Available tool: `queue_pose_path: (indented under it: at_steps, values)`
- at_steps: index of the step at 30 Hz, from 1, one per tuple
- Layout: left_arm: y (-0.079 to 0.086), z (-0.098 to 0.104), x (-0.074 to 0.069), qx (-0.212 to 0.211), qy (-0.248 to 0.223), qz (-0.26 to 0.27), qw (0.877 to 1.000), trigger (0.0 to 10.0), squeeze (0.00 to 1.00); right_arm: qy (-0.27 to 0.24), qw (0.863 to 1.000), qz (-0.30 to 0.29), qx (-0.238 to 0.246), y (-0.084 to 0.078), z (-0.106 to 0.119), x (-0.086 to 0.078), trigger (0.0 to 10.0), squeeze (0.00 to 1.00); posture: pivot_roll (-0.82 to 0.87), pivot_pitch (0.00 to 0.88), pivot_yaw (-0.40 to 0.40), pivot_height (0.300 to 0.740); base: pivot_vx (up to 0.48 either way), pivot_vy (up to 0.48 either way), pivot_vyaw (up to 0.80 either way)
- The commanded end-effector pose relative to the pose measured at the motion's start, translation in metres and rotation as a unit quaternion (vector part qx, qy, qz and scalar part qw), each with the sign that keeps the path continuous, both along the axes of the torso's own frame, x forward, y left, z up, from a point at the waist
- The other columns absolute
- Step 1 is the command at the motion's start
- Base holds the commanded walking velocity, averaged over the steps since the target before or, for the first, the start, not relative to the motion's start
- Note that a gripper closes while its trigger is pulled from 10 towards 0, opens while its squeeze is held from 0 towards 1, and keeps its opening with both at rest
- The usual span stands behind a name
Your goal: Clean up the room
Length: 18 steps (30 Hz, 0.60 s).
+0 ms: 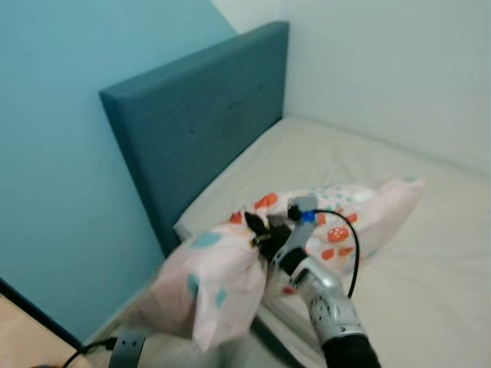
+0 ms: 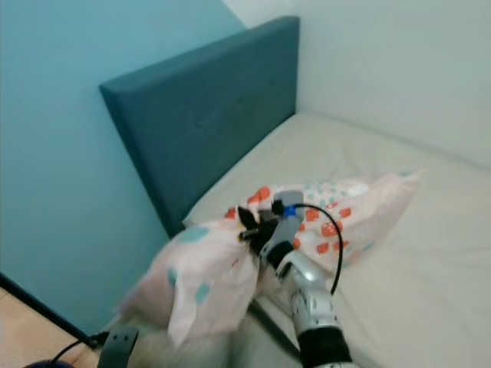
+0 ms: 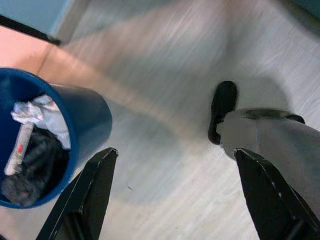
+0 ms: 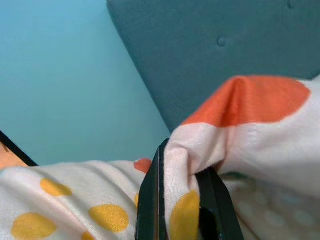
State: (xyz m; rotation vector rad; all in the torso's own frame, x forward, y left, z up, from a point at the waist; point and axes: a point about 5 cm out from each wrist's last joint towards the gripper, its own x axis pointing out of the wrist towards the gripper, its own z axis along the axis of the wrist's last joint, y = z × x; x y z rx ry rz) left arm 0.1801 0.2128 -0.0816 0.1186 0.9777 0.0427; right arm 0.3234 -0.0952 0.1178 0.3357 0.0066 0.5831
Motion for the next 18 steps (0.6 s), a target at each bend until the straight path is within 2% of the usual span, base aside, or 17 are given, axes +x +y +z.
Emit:
queue_pose_path:
  at_steps: [1, 6, 13, 18]
  values:
    - [-0.0002, -0.0008, -0.0012, -0.002, 0.004, 0.003, 1.000, 10.0, 0.00, -0.036, 0.999, 0.028, 0.005, 0.0123, 0.0172, 0.0031, 10.0, 0.00, -0.02, 0.061, -0.003, 0.735, 0.000, -0.292, 0.79]
    - [-0.0004, -0.0011, -0.0019, -0.003, 0.005, 0.005, 1.000, 10.0, 0.00, -0.035, 0.999, 0.023, -0.015, 0.0139, 0.0132, 0.0032, 10.0, 0.00, -0.02, 0.062, -0.006, 0.735, 0.000, -0.303, 0.76]
    - [0.0010, -0.0030, -0.0065, -0.003, 0.012, 0.007, 1.000, 10.0, 0.00, -0.027, 0.999, 0.026, 0.000, 0.0153, 0.0126, 0.0015, 10.0, 0.00, -0.02, 0.063, -0.005, 0.735, 0.000, -0.324, 0.00]
    - [-0.0006, -0.0025, -0.0046, -0.006, 0.009, 0.008, 1.000, 10.0, 0.00, -0.030, 0.999, 0.029, -0.012, 0.0156, 0.0123, 0.0005, 10.0, 0.00, -0.02, 0.068, -0.006, 0.735, 0.000, -0.334, 0.80]
